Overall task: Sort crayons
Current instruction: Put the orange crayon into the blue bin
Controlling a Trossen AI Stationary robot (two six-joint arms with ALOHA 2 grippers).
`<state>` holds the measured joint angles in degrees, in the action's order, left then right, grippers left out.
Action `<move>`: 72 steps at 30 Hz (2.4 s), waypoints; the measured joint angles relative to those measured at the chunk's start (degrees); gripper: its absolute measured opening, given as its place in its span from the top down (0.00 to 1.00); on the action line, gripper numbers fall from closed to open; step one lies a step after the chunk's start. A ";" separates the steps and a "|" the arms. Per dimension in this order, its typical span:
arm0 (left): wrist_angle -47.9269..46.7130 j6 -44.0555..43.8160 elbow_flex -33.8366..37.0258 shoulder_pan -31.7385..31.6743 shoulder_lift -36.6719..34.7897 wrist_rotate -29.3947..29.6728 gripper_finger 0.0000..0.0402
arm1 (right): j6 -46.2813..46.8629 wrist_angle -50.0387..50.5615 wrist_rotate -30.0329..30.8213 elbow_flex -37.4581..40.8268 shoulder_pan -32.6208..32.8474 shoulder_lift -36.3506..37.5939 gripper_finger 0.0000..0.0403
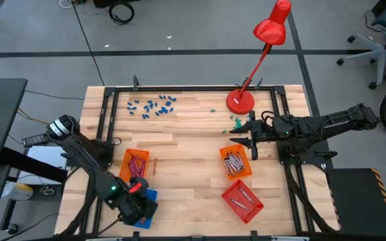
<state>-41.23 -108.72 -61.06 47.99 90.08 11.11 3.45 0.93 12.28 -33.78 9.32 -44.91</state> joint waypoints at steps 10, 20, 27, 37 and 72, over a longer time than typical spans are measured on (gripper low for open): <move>-2.44 11.53 0.00 -7.92 -0.02 6.28 0.74 | -0.01 0.00 0.00 0.00 0.00 0.00 0.65; -7.55 13.57 0.07 -18.47 4.90 10.35 0.74 | -0.16 0.02 0.02 0.00 0.00 0.02 0.65; -8.21 16.98 0.07 -24.46 7.39 8.28 0.74 | -0.42 0.07 0.02 0.00 -0.02 0.00 0.65; -9.73 19.62 0.07 -28.60 7.45 4.51 0.74 | -0.46 0.09 0.02 0.00 -0.02 0.00 0.65; -0.30 21.31 9.92 -29.44 7.32 -0.96 0.74 | -0.60 0.04 -0.03 0.02 -0.01 0.02 0.65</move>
<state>-41.53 -87.41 -51.13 18.55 97.41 10.15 2.85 0.97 12.25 -33.76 9.30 -44.88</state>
